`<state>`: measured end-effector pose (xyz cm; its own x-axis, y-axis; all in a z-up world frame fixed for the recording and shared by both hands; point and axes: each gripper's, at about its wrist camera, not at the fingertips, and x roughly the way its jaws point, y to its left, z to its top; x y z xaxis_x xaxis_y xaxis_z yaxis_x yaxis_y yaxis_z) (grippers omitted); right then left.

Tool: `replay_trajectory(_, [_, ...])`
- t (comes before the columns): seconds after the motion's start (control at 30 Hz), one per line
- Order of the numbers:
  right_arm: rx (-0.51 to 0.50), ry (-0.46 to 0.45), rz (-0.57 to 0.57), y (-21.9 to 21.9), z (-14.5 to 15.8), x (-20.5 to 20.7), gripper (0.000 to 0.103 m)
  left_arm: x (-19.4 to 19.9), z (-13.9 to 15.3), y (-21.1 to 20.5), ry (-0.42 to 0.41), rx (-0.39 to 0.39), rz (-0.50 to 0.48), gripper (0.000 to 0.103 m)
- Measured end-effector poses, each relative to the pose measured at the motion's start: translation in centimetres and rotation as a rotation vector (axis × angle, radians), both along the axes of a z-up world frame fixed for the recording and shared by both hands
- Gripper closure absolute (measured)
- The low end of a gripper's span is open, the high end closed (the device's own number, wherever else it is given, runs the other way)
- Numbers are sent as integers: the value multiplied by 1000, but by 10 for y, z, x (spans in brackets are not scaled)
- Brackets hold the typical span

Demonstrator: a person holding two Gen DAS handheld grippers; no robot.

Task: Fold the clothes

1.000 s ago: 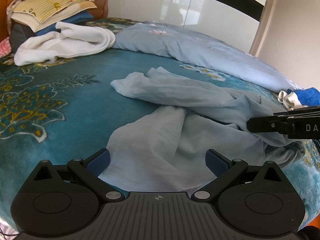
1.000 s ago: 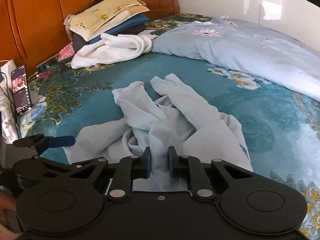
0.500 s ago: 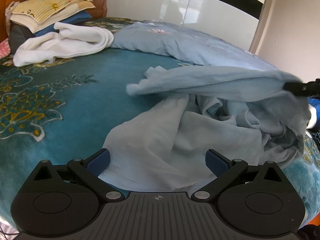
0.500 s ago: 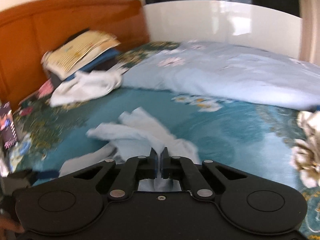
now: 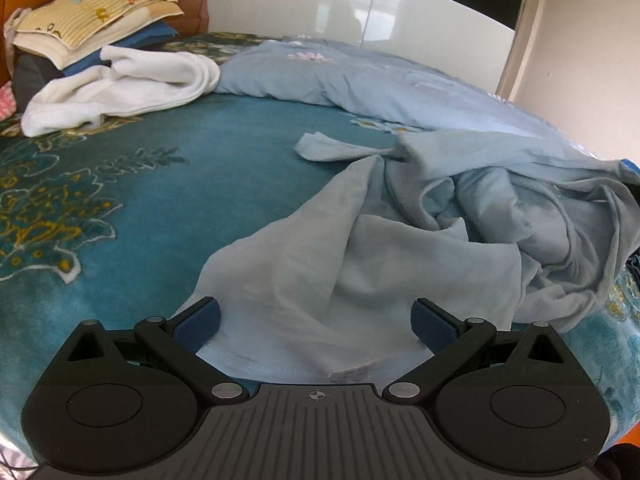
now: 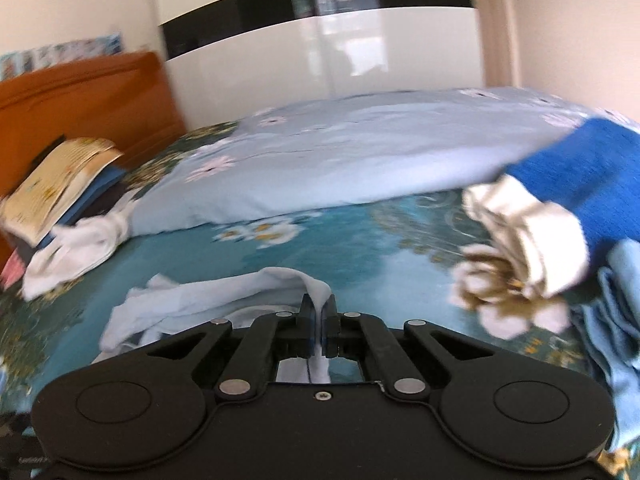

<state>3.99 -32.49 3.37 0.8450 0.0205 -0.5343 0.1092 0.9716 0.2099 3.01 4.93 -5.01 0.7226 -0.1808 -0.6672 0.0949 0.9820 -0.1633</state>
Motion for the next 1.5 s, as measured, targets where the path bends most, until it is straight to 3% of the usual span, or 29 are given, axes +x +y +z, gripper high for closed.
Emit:
replay_trajectory(0.57, [20, 96, -264, -70, -42, -25, 103, 1, 0, 1, 3, -8, -2, 0])
replay_trajectory(0.8, [41, 178, -302, -77, -67, -28, 103, 2, 1, 1, 3, -11, 0, 0])
replay_trajectory(1.03, [49, 212, -296, -75, -72, -29, 102, 2, 0, 1, 2, -12, 1, 0])
replay_trajectory(1.23, [63, 151, -271, -76, -52, -37, 89, 1, 0, 1, 3, -17, 4, 0])
replay_trajectory(1.4, [68, 70, -218, -72, -31, -43, 87, 0, 1, 0, 4, -20, 3, 0])
replay_trajectory(1.5, [39, 24, -172, -63, -19, -42, 77, 0, 2, -1, 5, -24, -1, 0])
